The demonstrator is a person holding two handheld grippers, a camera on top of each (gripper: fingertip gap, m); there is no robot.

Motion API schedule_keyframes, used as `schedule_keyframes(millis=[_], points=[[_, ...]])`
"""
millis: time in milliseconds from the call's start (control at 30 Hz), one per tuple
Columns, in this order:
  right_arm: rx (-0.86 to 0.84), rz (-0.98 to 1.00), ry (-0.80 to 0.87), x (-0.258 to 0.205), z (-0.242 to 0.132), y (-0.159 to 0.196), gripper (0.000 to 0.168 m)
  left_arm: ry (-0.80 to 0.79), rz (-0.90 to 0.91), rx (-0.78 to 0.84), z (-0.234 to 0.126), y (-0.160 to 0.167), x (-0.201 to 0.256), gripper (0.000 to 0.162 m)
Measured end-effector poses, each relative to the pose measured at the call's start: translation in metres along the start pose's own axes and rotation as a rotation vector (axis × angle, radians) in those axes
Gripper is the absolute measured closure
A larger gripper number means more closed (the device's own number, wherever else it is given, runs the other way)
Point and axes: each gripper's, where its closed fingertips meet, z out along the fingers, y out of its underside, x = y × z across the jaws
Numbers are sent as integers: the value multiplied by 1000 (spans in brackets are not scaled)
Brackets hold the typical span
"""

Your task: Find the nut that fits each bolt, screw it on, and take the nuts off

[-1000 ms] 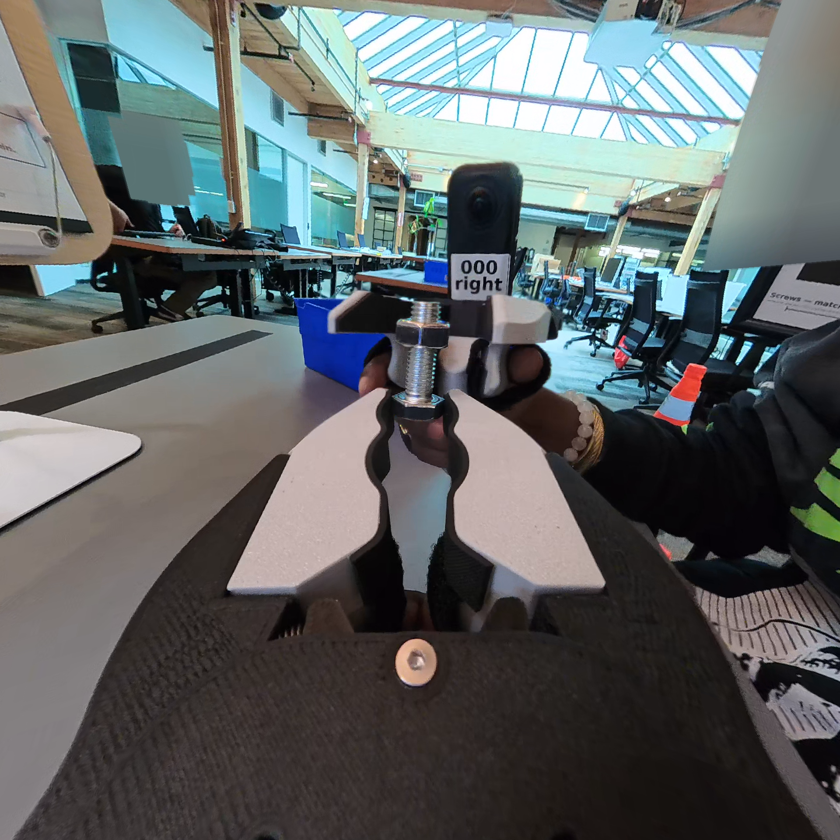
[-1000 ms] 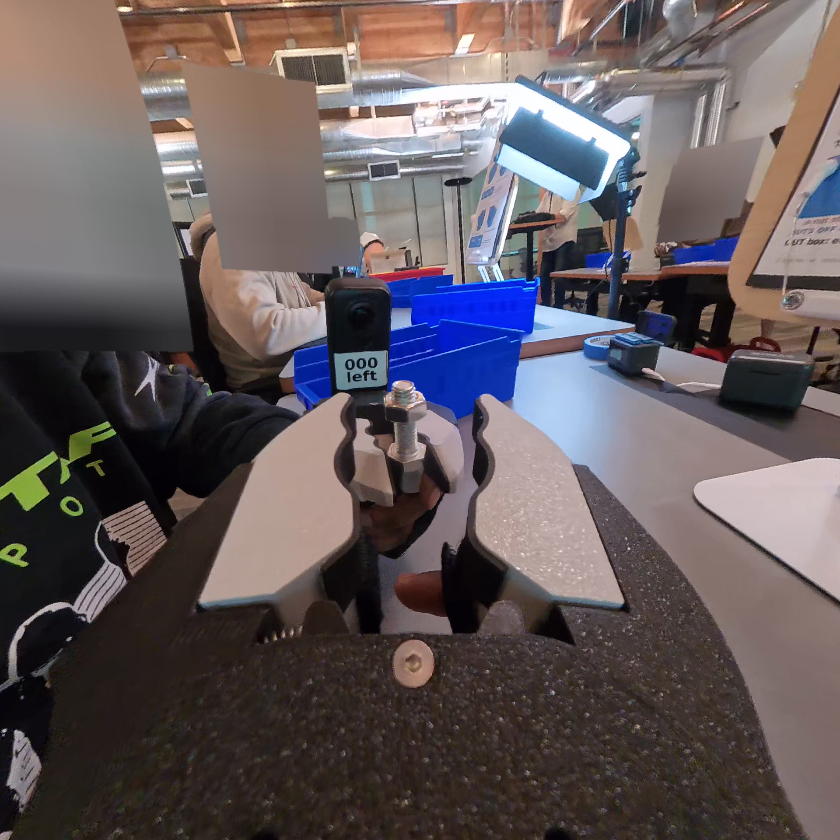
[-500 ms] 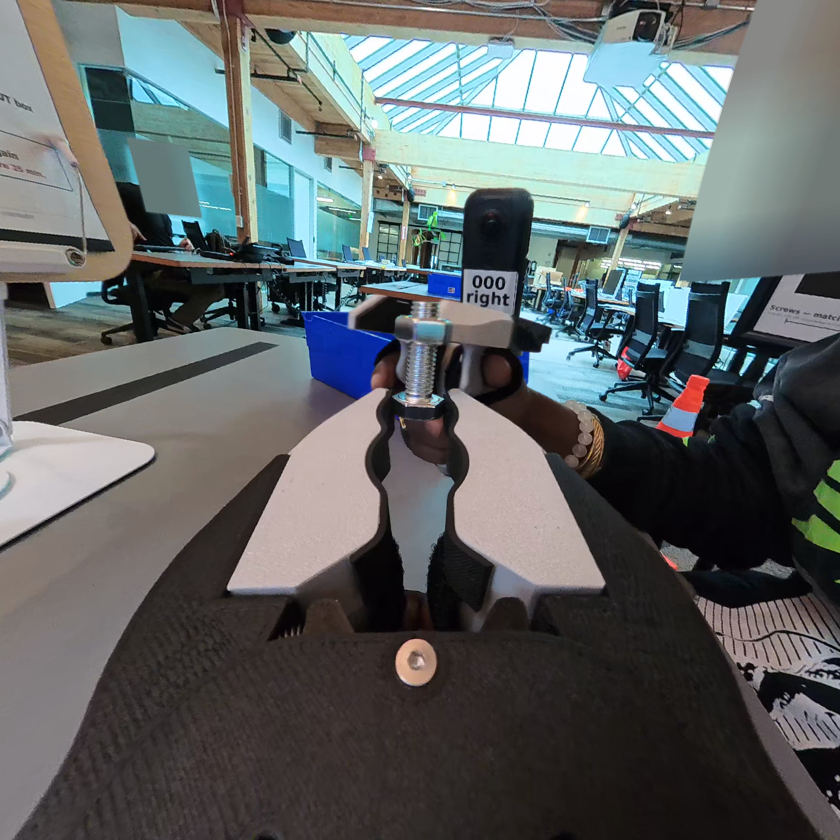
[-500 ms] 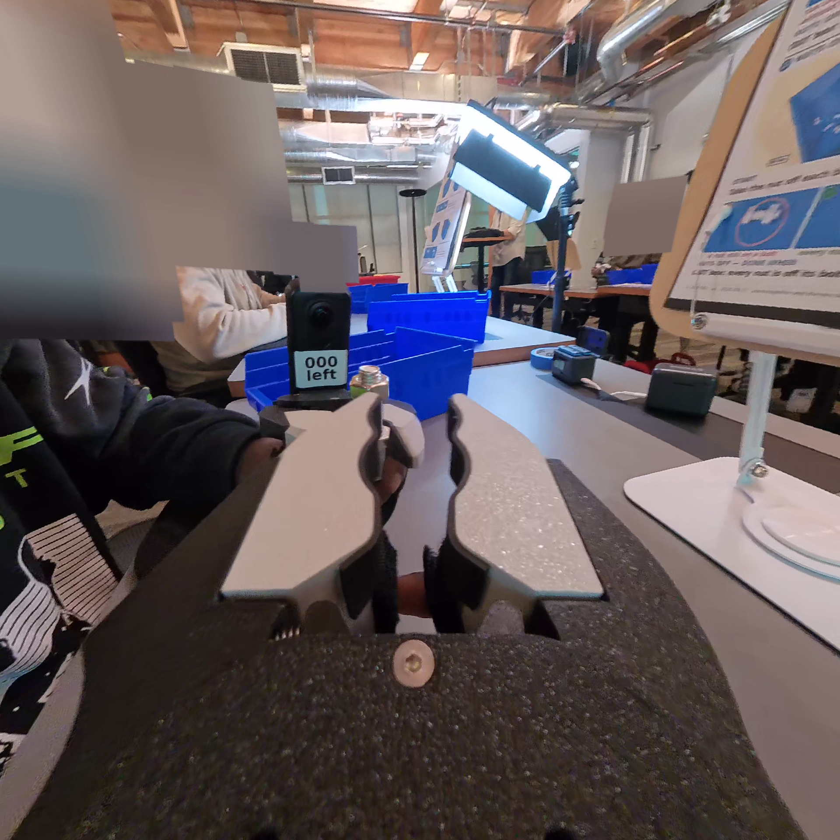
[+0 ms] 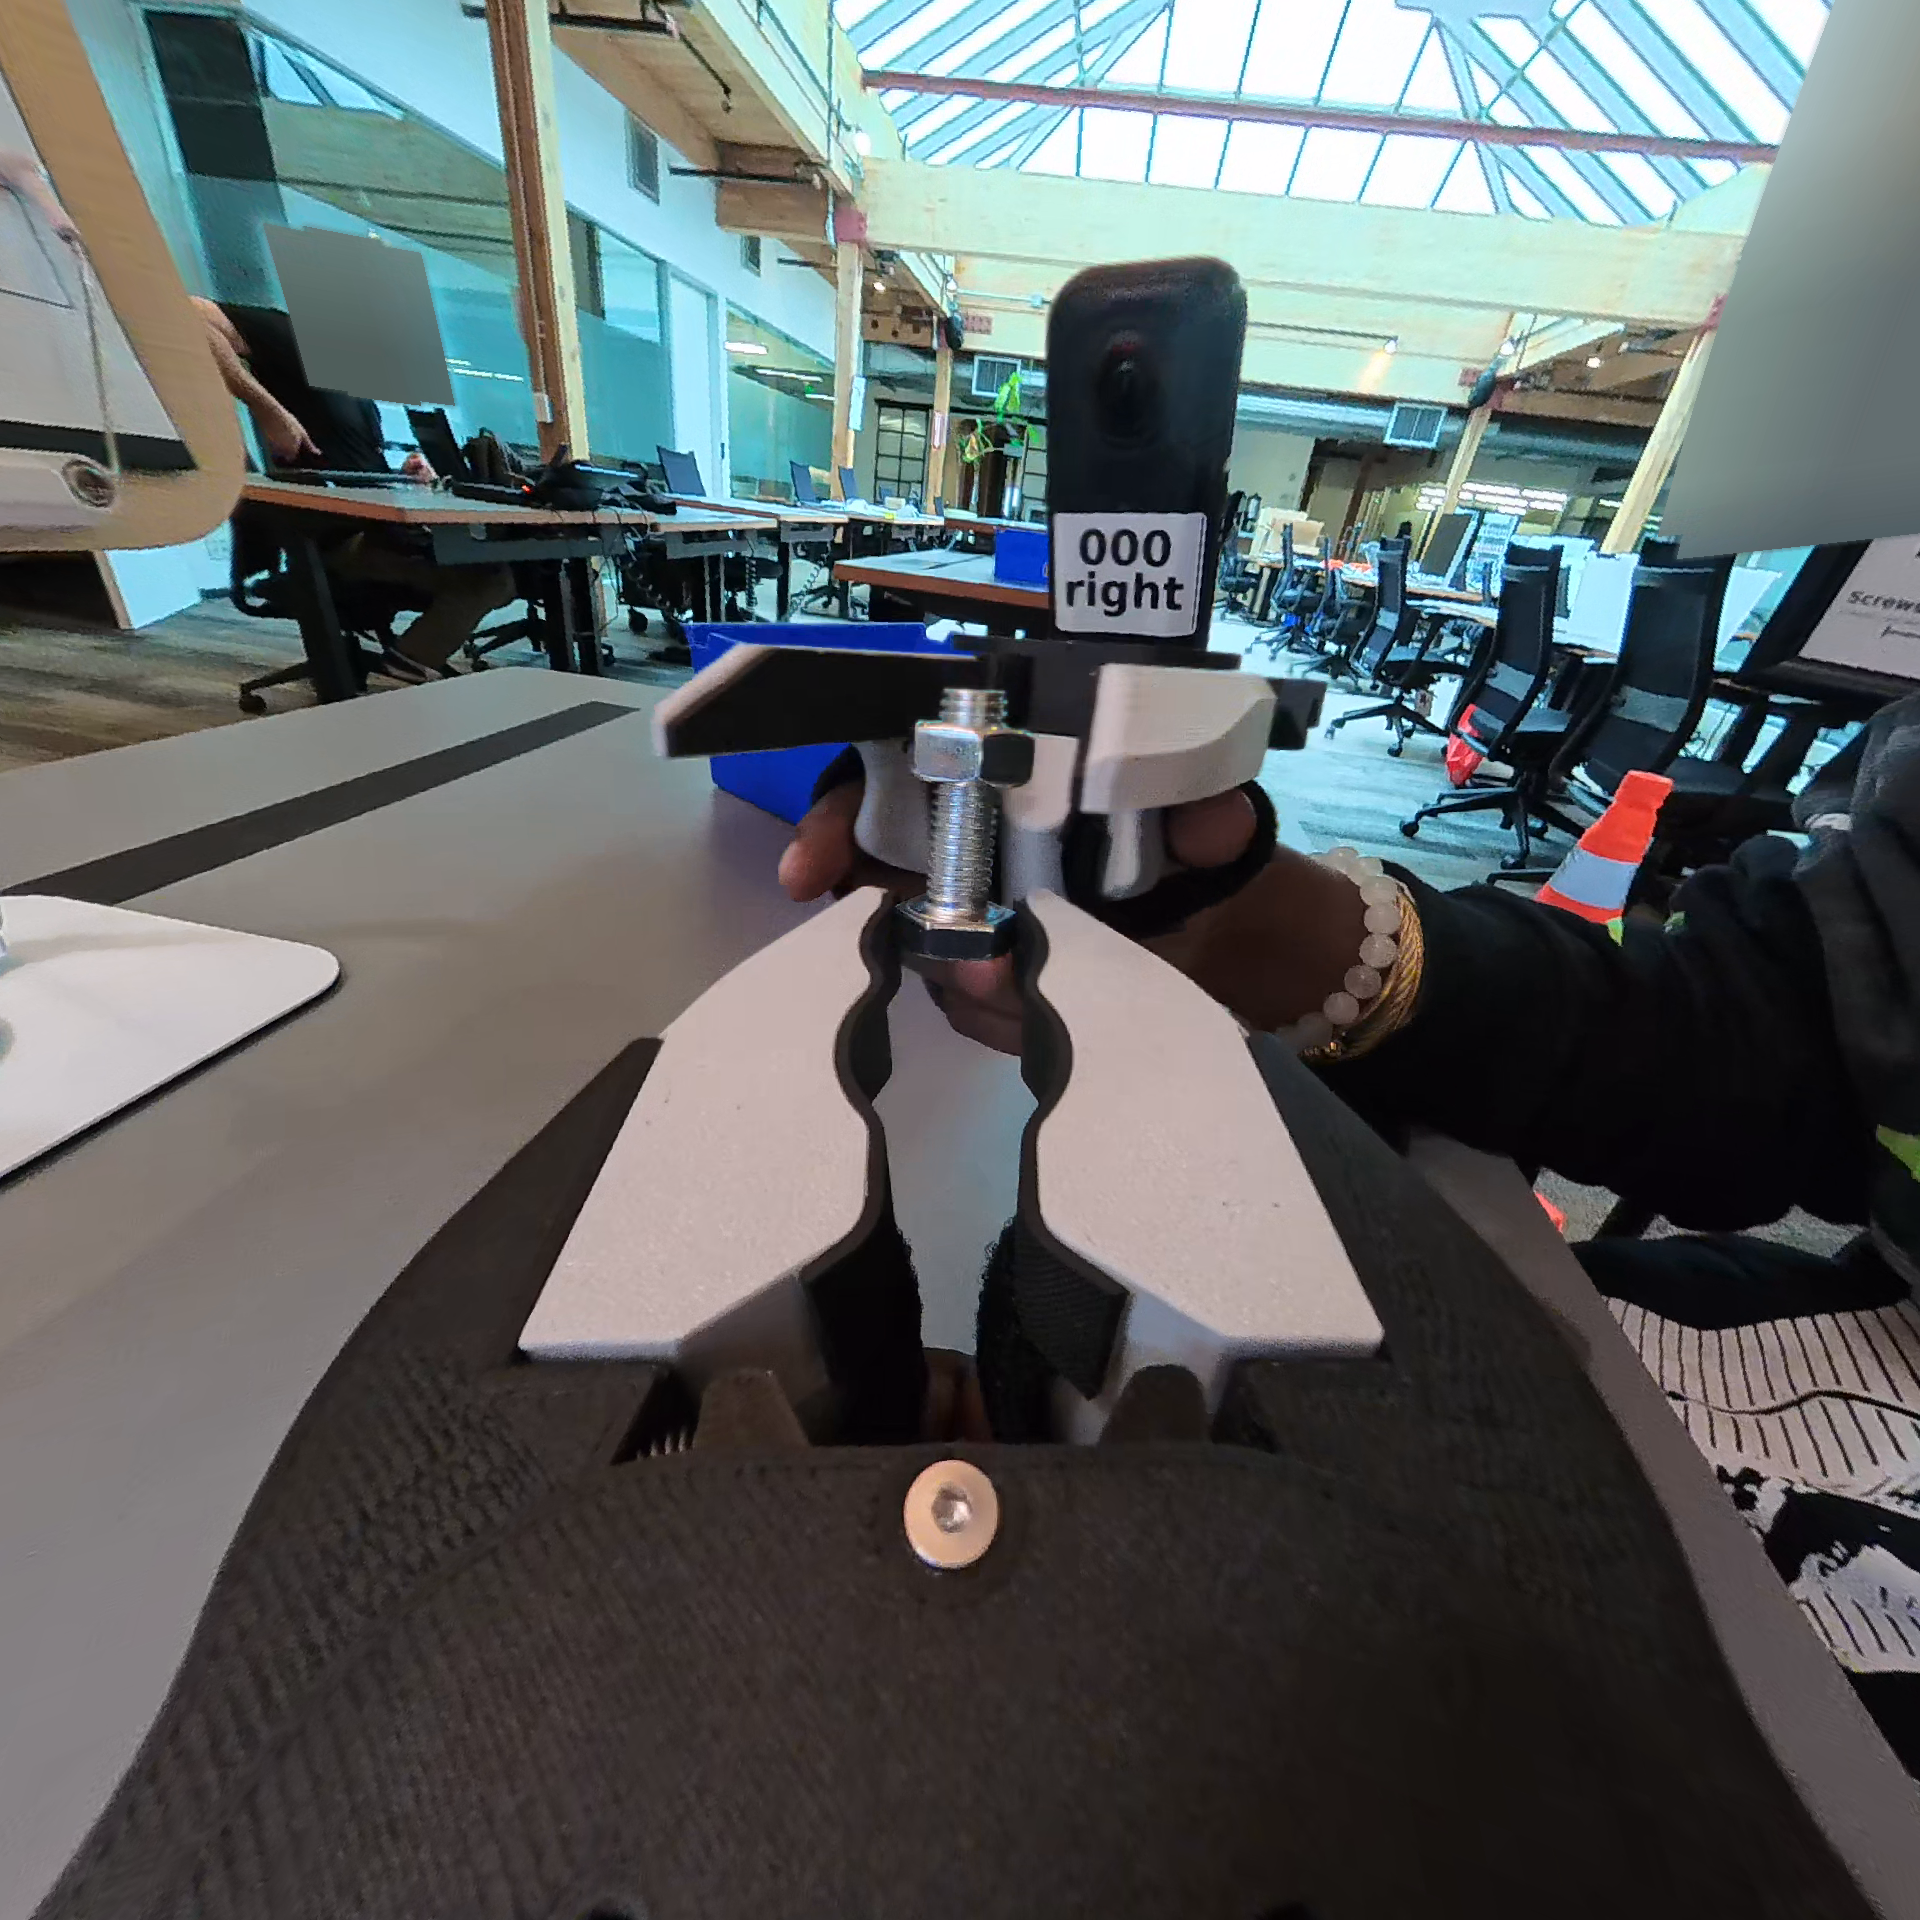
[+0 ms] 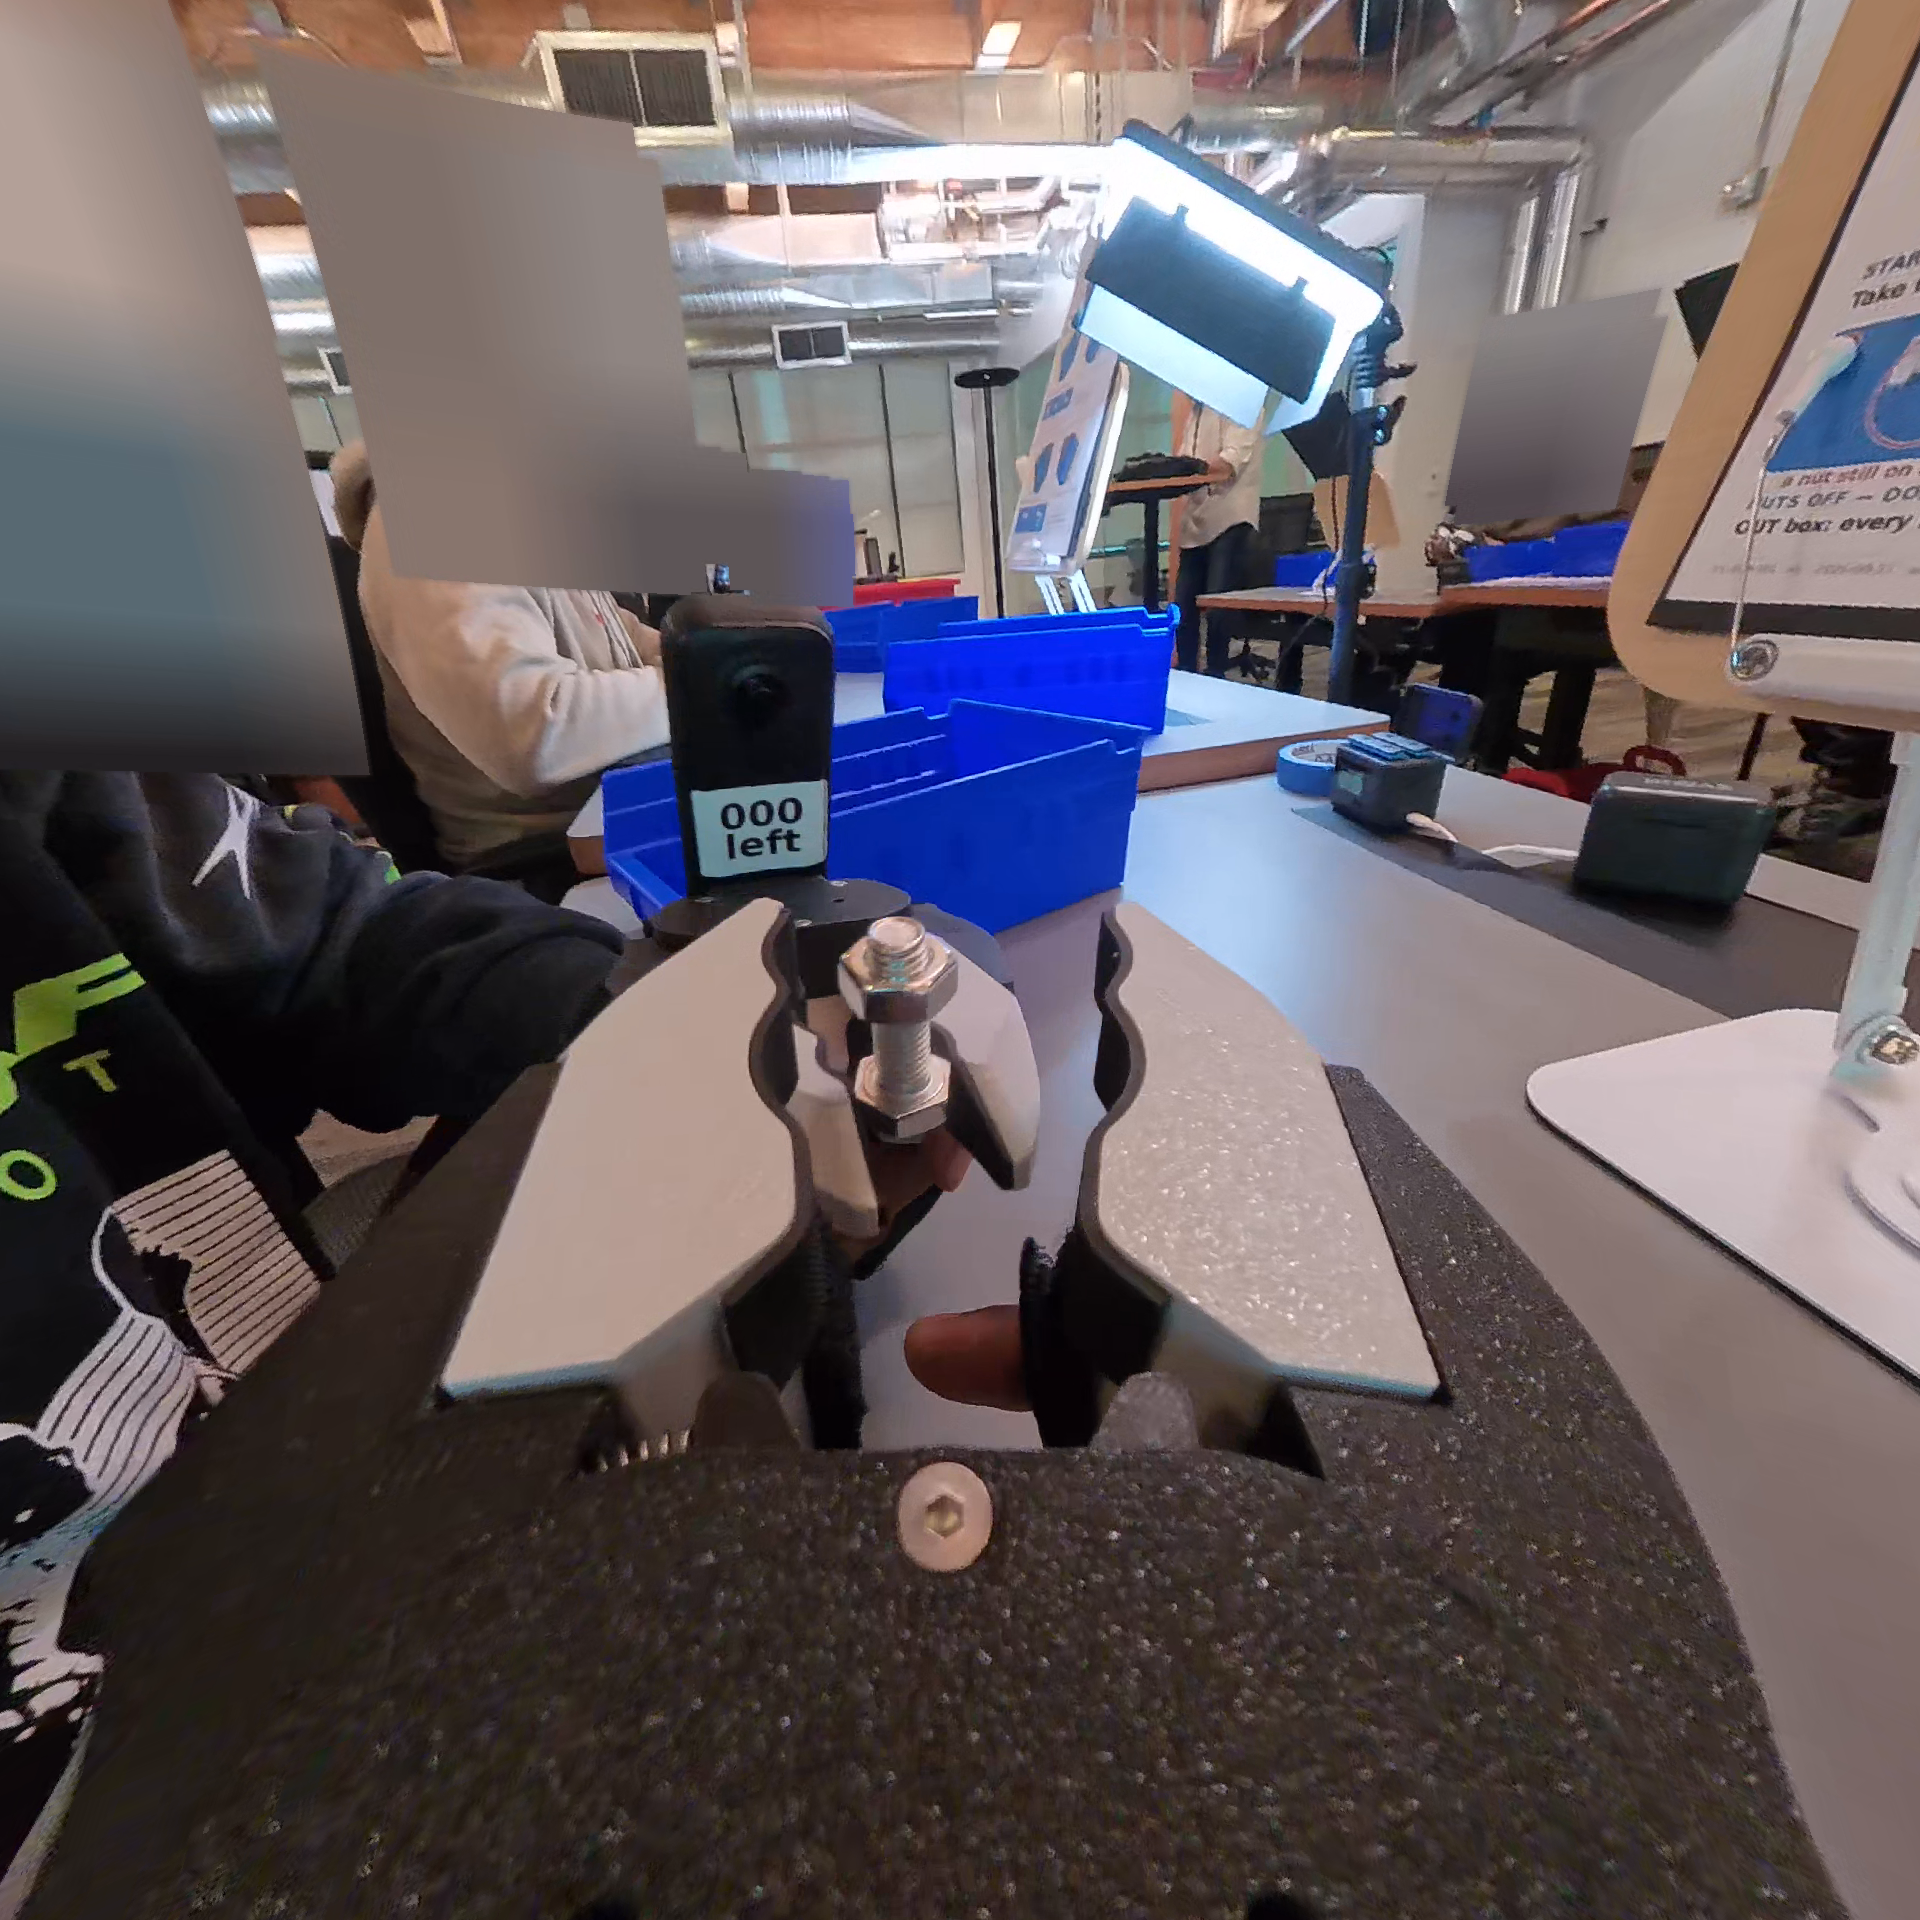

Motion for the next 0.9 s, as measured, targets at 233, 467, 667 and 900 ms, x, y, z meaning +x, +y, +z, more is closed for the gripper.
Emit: schedule_keyframes(millis=[233,467,667,900], points=[[18,-25,39,8,-10,-8,124,-4,-36,63,-7,-13,-6,141],[109,-21,53,13,-22,-23,155,1,-41,92,-11,-19,-7,141],[47,16,-16,0,-6,-9,113,9,-6,40,-4,-9,-1,141],[-2,-18,8,1,-1,0,117,16,21,3,0,-1,4,142]])
